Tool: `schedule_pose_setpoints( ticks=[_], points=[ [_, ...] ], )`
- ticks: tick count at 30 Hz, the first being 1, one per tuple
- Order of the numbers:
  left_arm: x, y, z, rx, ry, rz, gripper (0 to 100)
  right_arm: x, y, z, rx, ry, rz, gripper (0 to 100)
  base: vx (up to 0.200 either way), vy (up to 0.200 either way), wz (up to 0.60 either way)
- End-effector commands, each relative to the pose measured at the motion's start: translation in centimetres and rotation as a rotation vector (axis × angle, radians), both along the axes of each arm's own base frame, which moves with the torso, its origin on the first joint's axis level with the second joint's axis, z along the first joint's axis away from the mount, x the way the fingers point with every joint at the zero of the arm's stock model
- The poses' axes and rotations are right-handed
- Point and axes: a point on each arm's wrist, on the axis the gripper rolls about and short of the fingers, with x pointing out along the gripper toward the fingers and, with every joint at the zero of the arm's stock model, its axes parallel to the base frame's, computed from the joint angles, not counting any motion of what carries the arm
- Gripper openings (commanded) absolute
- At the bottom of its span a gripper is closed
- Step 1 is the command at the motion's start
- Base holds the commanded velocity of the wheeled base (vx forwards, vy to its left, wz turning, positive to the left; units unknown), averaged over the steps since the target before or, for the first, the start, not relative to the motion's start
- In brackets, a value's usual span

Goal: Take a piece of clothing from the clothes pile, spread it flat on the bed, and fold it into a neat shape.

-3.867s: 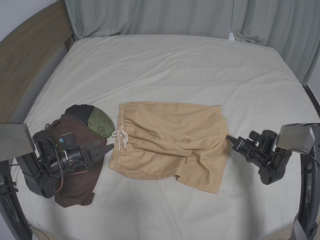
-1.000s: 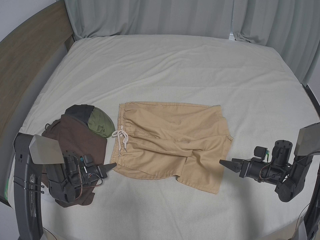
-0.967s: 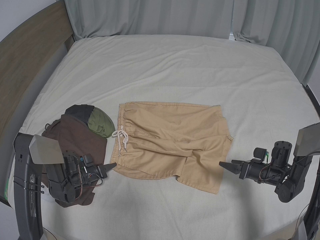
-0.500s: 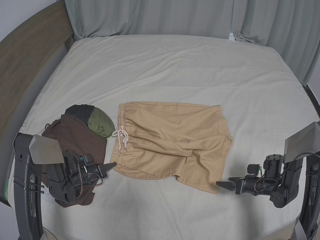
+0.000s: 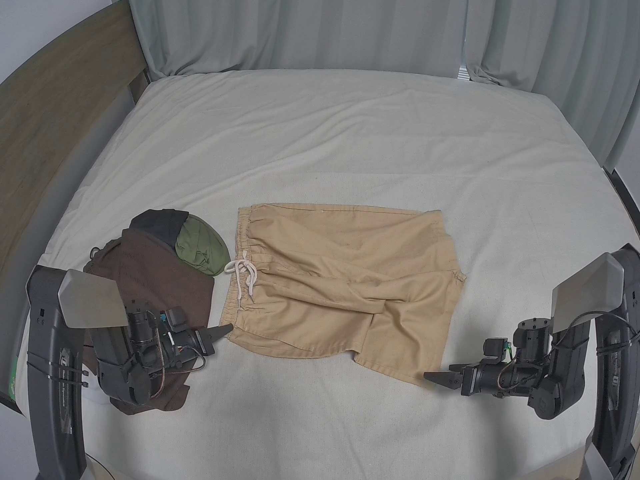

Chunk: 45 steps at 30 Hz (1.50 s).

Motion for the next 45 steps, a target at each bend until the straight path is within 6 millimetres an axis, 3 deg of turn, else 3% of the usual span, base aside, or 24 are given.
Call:
schedule_pose_setpoints(
  ticks=[1,13,24,25,45],
  points=[
    [0.0,0.0,0.1,0.000,-0.001,0.000,0,0.1,0.2,-1.1,-0.002,0.032,0.003,100,0.000,0.000,0.00],
    [0.0,0.0,0.0,0.001,-0.002,0.000,0,-0.2,2.1,-1.2,0.034,0.065,0.050,100,0.000,0.000,0.00],
    [0.1,0.1,-0.1,0.001,-0.002,0.003,0,-0.2,2.3,-1.2,0.042,0.067,0.070,100,0.000,0.000,0.00],
    [0.1,0.1,-0.1,0.001,-0.002,0.003,0,-0.2,2.4,-1.2,0.043,0.065,0.070,0,0.000,0.000,0.00],
    [0.1,0.2,-0.2,-0.001,0.001,0.005,0,0.0,1.6,-0.8,0.045,0.053,0.041,0,0.000,0.000,0.00]
  ],
)
